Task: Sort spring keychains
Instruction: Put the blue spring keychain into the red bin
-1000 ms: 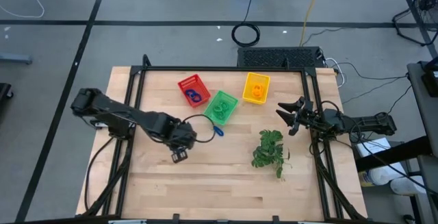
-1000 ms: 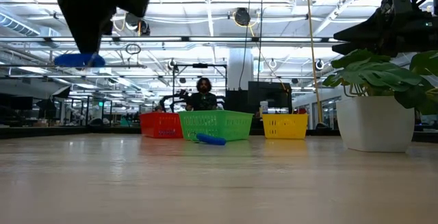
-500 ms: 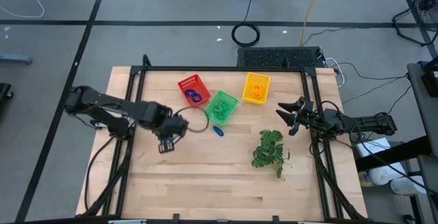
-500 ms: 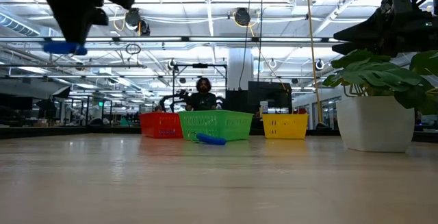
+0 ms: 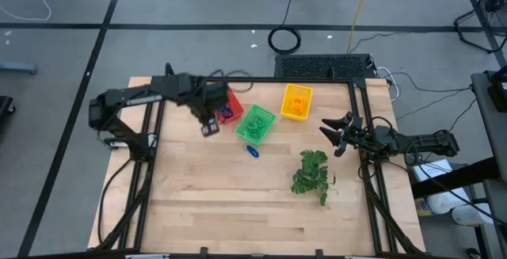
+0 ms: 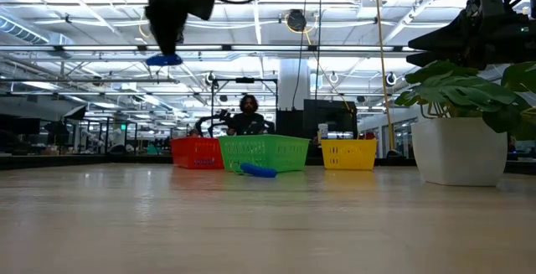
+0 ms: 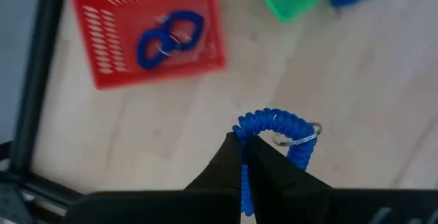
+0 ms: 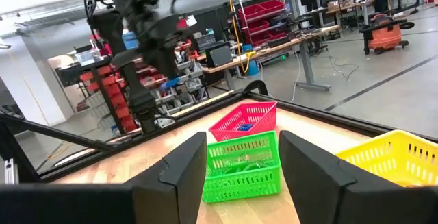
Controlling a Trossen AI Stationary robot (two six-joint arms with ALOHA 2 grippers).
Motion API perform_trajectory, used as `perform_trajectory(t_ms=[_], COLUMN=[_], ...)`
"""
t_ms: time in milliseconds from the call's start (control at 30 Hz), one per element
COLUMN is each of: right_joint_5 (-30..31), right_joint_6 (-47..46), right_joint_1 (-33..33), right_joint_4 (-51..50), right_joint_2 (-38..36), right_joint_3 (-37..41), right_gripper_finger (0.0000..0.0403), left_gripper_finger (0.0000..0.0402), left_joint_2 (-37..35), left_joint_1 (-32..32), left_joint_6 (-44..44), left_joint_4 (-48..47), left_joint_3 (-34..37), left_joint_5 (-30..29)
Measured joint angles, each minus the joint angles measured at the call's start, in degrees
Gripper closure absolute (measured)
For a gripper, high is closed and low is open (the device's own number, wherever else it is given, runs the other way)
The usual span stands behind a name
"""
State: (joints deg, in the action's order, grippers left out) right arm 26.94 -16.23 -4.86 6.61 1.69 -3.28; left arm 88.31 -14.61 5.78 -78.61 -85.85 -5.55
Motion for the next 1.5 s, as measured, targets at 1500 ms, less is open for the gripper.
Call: perform_trajectory(t_ms=[1500], right_joint_5=[0.0], right_joint_6=[0.0], right_joint_1=[0.0], right_joint_4=[0.0], right_joint_2=[0.0], right_joint_3=[0.0], right_gripper_finger=[0.0232], left_gripper_finger=[0.0396], left_joint_2=[21.2], left_joint_1=[-19.9], left_joint_6=[-7.1], left_joint_4=[17.9], left_joint_3=[-2.3], left_joint_5=[2.5])
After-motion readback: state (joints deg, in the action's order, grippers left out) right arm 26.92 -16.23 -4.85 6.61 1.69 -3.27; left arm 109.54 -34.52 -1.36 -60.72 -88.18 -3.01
